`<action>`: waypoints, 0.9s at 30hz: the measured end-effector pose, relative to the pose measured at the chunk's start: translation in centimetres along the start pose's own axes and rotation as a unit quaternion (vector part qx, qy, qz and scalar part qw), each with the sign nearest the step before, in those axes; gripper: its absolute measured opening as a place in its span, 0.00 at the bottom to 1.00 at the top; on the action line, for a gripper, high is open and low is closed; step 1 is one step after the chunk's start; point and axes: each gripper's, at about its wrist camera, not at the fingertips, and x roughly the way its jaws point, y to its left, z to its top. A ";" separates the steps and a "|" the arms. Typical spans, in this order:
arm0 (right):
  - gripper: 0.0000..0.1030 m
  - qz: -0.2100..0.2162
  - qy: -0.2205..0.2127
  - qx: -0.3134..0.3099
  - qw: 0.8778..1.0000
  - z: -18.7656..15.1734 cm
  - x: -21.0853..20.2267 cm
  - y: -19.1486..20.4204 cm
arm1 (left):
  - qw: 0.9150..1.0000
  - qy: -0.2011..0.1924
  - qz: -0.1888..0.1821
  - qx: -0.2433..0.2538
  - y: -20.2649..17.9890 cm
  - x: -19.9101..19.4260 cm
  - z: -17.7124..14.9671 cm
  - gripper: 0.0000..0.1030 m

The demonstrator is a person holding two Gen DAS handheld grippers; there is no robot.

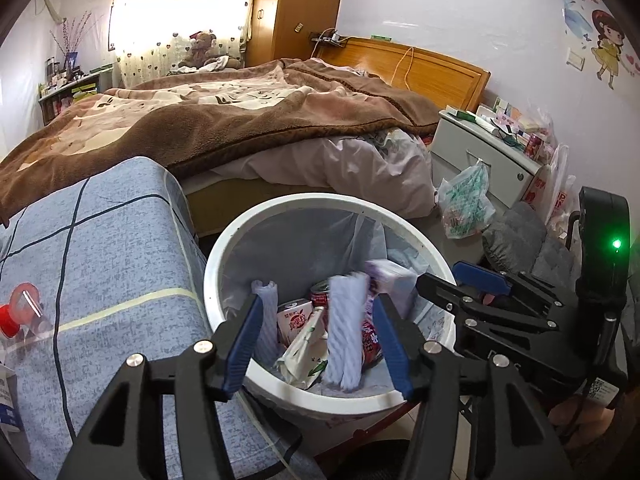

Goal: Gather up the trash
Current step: 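Open both grippers to drop the foam net and carton into the bin, then move both open grippers back over the remaining trash on the table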

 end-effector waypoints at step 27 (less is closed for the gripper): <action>0.50 0.013 -0.029 0.012 0.999 -0.9 -2.7 2.7 | 0.997 -0.038 0.053 -0.034 3.9 -4.7 -1.8 0.59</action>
